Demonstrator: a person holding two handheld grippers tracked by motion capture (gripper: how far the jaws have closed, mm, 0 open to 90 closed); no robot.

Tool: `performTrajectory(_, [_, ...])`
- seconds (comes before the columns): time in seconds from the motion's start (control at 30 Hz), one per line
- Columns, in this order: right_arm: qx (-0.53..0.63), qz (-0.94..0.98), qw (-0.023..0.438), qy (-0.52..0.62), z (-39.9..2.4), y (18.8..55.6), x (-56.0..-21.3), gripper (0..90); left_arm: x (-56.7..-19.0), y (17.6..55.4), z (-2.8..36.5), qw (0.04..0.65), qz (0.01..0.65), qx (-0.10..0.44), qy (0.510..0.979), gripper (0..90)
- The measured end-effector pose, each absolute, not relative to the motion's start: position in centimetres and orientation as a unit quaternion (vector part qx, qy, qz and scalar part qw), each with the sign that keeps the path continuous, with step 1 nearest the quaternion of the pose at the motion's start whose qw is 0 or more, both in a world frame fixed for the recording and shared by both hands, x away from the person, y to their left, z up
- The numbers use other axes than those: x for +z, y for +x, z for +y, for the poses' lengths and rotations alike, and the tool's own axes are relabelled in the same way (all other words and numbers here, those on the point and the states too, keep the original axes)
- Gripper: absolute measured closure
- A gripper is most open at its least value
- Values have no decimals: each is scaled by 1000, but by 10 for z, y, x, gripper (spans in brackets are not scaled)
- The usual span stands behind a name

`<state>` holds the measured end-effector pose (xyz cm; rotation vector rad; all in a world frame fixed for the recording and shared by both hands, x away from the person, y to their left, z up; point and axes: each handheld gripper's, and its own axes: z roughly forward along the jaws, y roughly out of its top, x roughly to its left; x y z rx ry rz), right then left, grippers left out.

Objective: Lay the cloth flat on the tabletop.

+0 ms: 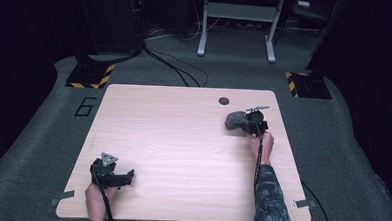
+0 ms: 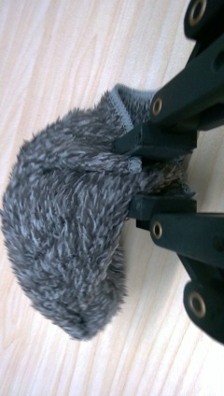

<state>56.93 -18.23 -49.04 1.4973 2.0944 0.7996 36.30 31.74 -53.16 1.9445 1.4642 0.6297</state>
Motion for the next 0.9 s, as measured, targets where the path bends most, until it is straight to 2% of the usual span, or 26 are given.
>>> performTrajectory(0.3, [327, 750, 241, 523, -179, 549, -460, 758, -532, 363, 317, 309, 554, 238, 735, 5])
performTrajectory(0.9, [371, 775, 255, 444, -158, 476, -404, 756, -532, 363, 317, 313, 556, 240, 732, 5])
